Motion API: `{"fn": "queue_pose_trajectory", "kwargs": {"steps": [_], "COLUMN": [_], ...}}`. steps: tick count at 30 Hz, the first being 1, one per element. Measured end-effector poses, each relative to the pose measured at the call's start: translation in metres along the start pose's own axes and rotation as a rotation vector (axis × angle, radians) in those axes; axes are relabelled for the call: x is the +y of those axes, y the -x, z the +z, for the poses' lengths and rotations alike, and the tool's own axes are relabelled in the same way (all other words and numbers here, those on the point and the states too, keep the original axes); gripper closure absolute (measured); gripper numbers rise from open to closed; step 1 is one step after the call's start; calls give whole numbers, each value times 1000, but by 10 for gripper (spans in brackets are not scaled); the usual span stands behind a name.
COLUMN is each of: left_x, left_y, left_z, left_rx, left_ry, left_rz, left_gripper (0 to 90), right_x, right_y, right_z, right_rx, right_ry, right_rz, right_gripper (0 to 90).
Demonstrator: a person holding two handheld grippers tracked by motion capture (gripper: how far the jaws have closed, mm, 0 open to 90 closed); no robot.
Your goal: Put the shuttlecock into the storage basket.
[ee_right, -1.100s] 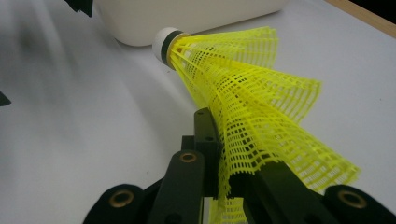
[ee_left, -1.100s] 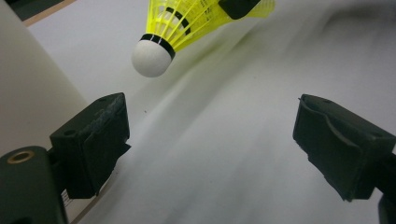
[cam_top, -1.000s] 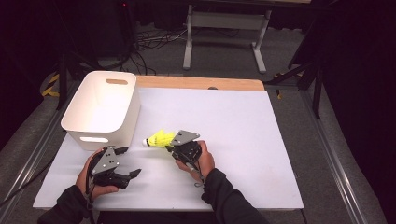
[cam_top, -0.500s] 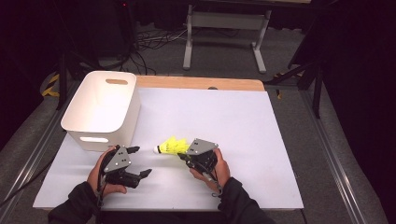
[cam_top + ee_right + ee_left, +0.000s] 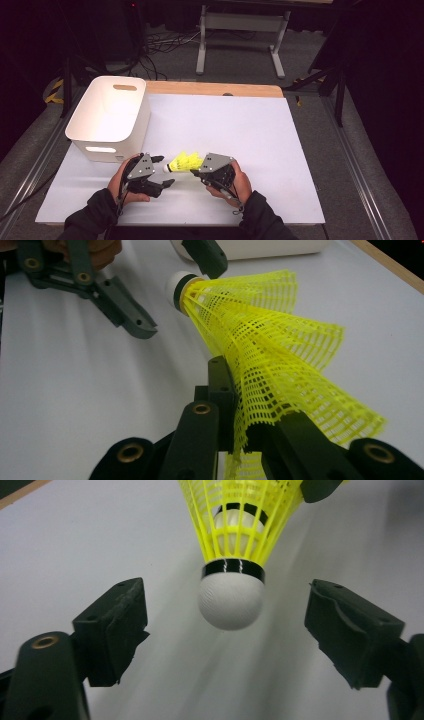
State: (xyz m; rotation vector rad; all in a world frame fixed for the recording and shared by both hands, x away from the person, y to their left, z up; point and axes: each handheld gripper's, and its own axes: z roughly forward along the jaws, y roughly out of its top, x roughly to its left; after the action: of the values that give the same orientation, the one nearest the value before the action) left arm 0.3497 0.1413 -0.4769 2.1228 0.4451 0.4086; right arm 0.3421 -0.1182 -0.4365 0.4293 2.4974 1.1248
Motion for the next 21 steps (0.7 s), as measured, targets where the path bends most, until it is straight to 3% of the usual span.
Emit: {"fn": "queue_pose_trajectory", "kwargs": {"steps": [7, 9, 11, 16, 21], "left_x": [8, 10, 13, 18, 24], "left_y": [1, 1, 0, 0, 2], "left_z": [13, 16, 21, 30, 40], "left_rx": [-18, -30, -30, -61, -102], "left_ry": [-30, -34, -41, -58, -79], "left_rz": [21, 9, 26, 22, 54], "left_gripper": [275, 283, 320, 388, 456], "right_x": [4, 5, 7, 9, 12], "right_y": [-3, -4, -5, -8, -9], "right_z": [-5, -5, -6, -6, -9], "right_rx": [4, -1, 2, -9, -1], "right_ry": [-24, -31, -39, -84, -104], "right_rz": [-56, -77, -85, -145, -180], "right_gripper": [875, 874, 873, 870, 860]}}
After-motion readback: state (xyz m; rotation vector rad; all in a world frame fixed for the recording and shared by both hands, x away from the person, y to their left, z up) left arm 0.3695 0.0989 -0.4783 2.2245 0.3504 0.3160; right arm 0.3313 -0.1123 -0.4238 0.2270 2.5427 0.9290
